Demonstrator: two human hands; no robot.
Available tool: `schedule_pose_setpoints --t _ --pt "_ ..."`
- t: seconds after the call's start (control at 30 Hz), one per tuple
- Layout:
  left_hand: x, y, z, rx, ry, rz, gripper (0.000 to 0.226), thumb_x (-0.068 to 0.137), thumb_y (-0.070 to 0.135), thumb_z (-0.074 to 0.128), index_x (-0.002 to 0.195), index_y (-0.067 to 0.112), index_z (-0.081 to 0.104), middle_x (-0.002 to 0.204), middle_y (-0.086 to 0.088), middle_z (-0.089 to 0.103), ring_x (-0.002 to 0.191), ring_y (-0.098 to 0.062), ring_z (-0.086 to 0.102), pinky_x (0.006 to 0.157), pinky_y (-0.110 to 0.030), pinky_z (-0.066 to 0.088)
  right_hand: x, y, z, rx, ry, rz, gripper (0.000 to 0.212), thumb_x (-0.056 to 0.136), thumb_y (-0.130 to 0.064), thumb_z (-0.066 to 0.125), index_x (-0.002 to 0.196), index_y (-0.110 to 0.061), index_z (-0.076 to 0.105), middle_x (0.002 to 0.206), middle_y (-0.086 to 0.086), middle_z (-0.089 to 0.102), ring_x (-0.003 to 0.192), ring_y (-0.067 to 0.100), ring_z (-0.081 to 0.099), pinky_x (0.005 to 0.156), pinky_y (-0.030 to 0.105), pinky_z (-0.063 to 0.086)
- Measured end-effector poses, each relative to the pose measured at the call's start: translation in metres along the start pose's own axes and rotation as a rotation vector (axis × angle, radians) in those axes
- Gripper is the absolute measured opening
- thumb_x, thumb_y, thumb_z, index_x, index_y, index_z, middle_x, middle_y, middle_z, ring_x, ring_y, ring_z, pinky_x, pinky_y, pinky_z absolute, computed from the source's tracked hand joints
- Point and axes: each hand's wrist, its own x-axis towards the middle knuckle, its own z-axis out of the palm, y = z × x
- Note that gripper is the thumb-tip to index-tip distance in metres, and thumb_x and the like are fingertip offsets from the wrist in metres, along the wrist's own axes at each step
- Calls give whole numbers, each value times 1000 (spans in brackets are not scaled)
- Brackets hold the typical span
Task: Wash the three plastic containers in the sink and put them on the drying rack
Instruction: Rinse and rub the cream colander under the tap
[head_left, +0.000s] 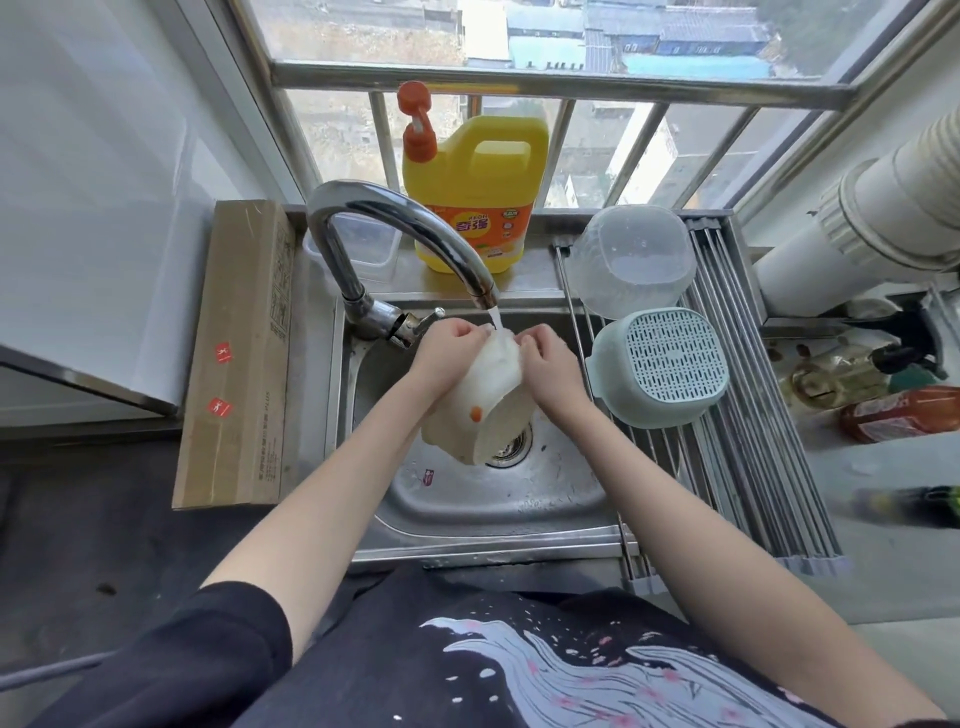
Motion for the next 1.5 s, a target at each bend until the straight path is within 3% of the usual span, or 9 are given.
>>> schedule_pose_setpoints --t 0.13,0.27,0.4,0.5,0.67,0.83,1.03,1.37,1.5 --pt "4 -2 -1 38 52 6 37 92 21 52 56 16 43 57 -3 37 56 -15 33 55 -29 26 -16 -10 13 -430 -15 -124 33 98 -16 31 125 -11 49 118 11 64 119 29 53 115 50 16" --pt "7 -5 -7 -38 53 -42 18 90 22 58 78 12 69 67 4 59 69 -11 53 69 -27 43 -40 -1 17 -619 -31 -425 45 99 -29 34 143 -21 38 146 -4 45 143 18 25 111 62 -8" --pt "7 -3 -5 -79 64 -27 19 89 20 59 71 16 65 68 6 60 79 -16 56 76 -29 45 -39 5 22 -231 -118 -456 55 93 -42 37 142 -17 39 144 5 46 138 21 33 113 49 22" --pt "-1 -1 -3 -33 78 0 24 87 23 58 64 21 62 65 9 59 74 -13 53 67 -27 42 -24 -1 11 24 -69 -61 46 98 -33 31 134 -7 42 137 14 50 125 30 46 97 37 37" --pt "-6 -6 0 15 144 5 19 87 28 59 81 14 69 84 1 69 83 -16 60 74 -29 44 -18 -16 10 -524 -73 -80 32 97 -6 30 125 1 42 119 21 54 106 39 56 82 44 44" --pt "-5 -4 5 55 194 6 15 86 23 58 87 12 69 94 -4 70 91 -19 60 79 -29 43 -34 -23 24 -510 29 -369 32 97 -13 38 125 -9 51 118 13 60 108 31 56 86 35 38" --pt "-9 -3 0 2 118 73 13 90 22 56 83 14 65 82 3 62 82 -15 55 72 -26 37 -13 -13 5 -358 -186 -52 38 102 -24 29 131 -5 44 126 21 53 113 40 51 91 43 41" --pt "0 -4 2 -77 89 -35 11 87 18 60 80 12 66 81 -6 65 81 -16 55 72 -29 43 -17 -11 12 -254 8 -298 29 100 -21 41 110 -5 62 107 13 68 100 30 60 74 32 37" --pt "-3 6 -8 -267 -22 -53 14 90 15 58 78 14 66 72 3 64 71 -13 58 61 -24 47 -8 -5 5 -6 -175 -98 54 94 -45 38 139 -18 45 141 6 49 131 21 43 109 39 34"
